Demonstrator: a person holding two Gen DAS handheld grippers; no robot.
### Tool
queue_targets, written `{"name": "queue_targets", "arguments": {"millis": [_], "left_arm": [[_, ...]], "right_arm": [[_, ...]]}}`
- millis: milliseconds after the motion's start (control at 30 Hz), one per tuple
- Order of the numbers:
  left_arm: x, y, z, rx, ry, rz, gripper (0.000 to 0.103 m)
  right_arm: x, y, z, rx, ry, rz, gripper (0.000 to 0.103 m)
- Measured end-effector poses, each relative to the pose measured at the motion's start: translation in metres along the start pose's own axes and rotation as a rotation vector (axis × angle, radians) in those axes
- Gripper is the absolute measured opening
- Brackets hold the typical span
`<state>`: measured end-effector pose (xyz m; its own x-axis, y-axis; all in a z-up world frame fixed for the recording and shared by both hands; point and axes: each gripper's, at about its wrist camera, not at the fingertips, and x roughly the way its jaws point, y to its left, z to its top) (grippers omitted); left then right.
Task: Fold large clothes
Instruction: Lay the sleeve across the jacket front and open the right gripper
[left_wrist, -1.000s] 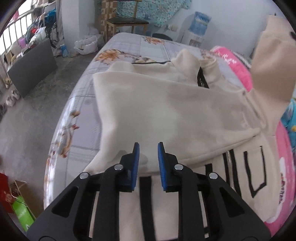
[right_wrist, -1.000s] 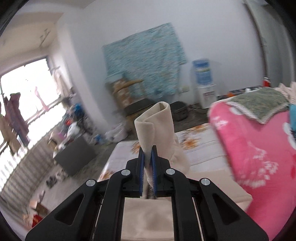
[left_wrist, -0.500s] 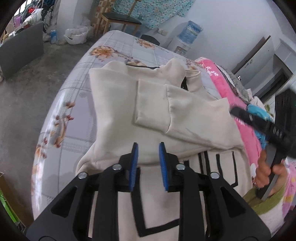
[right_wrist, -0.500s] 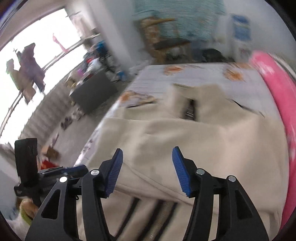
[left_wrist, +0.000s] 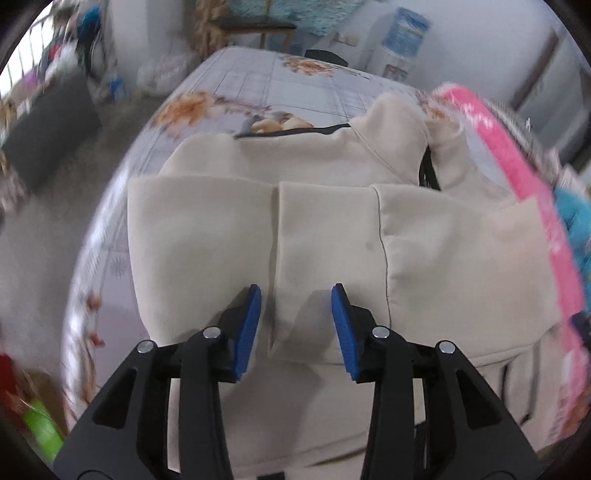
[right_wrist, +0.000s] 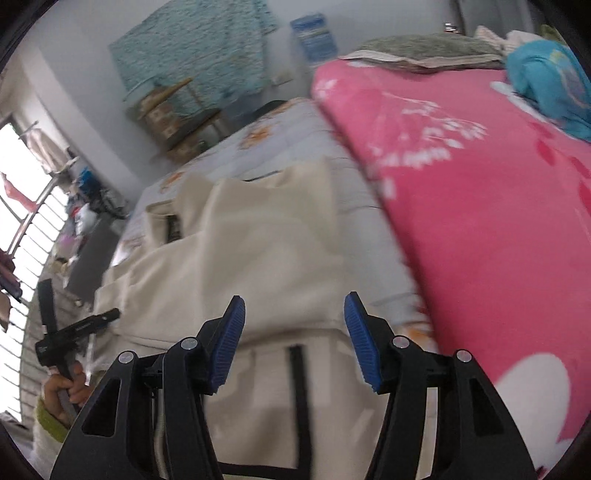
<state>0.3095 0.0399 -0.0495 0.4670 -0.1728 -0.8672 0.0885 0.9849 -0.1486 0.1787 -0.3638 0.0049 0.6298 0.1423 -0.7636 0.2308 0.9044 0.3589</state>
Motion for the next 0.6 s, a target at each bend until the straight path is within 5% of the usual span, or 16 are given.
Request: {"name": "queue_targets", "arguments": {"millis": [100, 267, 333, 533, 600], "left_arm": [[-0.004, -0.010, -0.001, 0.060, -0.026, 0.026, 0.008], [-0.058, -0.006, -0.005, 0.054, -0.148, -0.061, 0.007], [-0.074, 0.001, -0.011, 0.039, -0.173, -0.041, 0.007], [-0.036, 0.030, -0.041, -0.045, -0.049, -0.004, 0.008], [-0.034, 0.031, -0.047, -0.043, -0.064, 0.007, 0.011]], "right_arm": [[0.004, -0.005, 0.000, 0.006, 0.002, -0.018, 0.055], [0.011, -0.007, 0.001, -0.013, -0.009, -0.052, 0.055], [0.011, -0.007, 0.001, -0.019, -0.016, -0.062, 0.055], [0.022, -0.017, -0.001, -0.001, 0.010, -0.095, 0.055], [0.017, -0.017, 0.000, -0.001, -0.003, -0.111, 0.055]]}}
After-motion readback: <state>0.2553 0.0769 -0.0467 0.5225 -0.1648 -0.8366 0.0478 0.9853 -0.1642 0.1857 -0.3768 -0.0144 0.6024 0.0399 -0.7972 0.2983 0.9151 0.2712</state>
